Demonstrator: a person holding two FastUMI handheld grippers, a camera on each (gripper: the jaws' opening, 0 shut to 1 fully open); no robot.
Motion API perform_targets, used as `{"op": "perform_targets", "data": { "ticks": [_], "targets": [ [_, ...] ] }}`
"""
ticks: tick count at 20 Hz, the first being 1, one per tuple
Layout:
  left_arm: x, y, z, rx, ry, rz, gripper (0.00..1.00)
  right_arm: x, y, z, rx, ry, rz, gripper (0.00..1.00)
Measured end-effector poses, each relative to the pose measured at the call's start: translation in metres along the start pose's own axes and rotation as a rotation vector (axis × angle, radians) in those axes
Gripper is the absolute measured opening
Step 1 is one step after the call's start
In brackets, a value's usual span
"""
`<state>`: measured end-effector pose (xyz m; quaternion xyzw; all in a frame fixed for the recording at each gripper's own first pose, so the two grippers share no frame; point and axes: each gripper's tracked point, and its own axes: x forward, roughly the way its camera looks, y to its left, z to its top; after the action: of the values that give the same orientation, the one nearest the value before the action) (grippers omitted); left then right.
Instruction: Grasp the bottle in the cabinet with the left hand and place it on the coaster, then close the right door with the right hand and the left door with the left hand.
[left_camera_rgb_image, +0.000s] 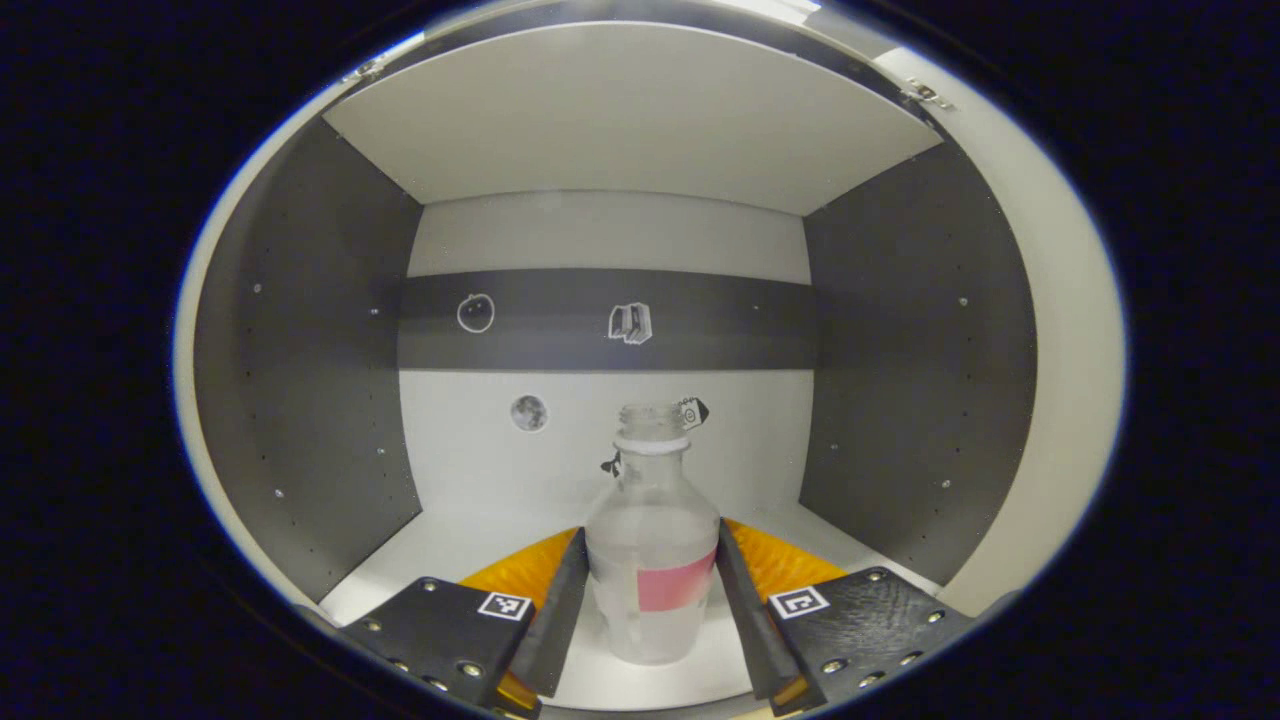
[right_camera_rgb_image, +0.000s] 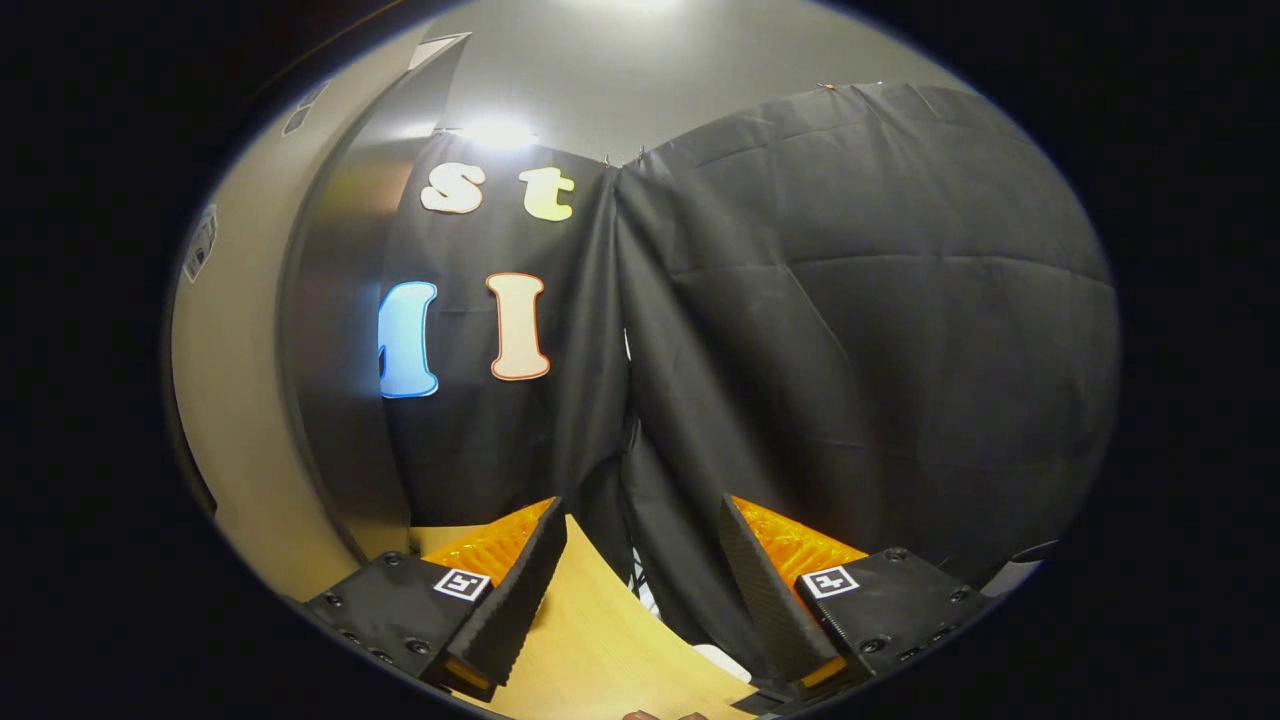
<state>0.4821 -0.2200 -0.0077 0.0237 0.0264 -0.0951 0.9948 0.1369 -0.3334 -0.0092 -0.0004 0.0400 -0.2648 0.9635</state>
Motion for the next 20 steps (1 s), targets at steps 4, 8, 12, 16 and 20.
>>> {"op": "perform_targets", "data": {
  "ticks": [4, 8, 12, 16, 20],
  "targets": [
    [-0.028, -0.003, 0.03, 0.045, -0.056, -0.023, 0.71, 0.002, 0.011, -0.008, 0.034, 0.011, 0.048, 0.97],
    [-0.038, -0.005, 0.034, 0.06, -0.064, -0.056, 0.7, -0.009, 0.018, -0.011, 0.033, 0.007, 0.065, 0.93],
    [-0.017, -0.004, 0.0, -0.037, -0.002, -0.069, 0.71, -0.033, 0.003, -0.01, 0.033, 0.001, 0.015, 0.97],
    [0.001, -0.002, -0.007, -0.046, -0.008, -0.074, 0.71, -0.041, -0.018, -0.022, 0.043, 0.025, -0.057, 0.93],
    [0.013, -0.008, -0.013, -0.041, 0.011, -0.108, 0.7, -0.035, -0.024, -0.024, 0.074, 0.027, -0.098, 0.97]
  ]
}}
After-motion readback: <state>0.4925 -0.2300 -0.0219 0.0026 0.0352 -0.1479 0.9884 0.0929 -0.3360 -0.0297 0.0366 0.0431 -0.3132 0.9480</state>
